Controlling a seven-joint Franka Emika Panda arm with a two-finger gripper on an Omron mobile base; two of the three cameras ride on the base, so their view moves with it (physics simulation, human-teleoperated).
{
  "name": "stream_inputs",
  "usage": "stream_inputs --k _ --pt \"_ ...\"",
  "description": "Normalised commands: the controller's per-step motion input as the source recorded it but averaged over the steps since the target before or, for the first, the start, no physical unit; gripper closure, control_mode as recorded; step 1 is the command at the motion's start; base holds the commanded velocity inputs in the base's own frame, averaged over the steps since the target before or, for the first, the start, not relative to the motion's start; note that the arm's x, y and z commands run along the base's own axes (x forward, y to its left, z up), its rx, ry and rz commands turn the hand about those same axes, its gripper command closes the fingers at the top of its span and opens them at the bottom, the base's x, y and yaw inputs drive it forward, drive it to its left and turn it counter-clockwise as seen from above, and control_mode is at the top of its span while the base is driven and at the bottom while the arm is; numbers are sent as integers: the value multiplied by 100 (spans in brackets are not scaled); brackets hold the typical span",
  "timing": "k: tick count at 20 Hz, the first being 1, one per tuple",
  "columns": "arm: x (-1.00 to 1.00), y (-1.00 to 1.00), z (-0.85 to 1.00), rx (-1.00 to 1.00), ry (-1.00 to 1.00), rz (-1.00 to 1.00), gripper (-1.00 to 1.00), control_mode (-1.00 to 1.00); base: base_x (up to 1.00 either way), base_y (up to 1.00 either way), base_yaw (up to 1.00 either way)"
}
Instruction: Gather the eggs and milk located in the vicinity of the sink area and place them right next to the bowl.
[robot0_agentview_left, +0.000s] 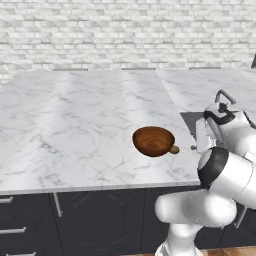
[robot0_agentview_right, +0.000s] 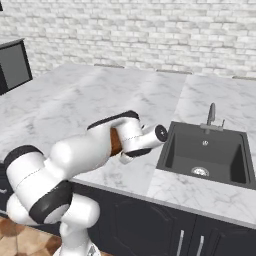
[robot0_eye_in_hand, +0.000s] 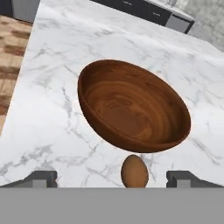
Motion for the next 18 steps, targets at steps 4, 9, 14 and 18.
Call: stream_inputs --k 4,9,14,18 --pt "-32 0 74 0 -11 -26 -100 -100 0 0 0" --pt "-44 0 53 0 -3 -23 -100 -100 0 0 0" --pt "-54 14 5 -2 -14 -19 -100 -100 0 0 0" --pt "-12 15 -12 -1 -16 -13 -100 -100 0 0 0"
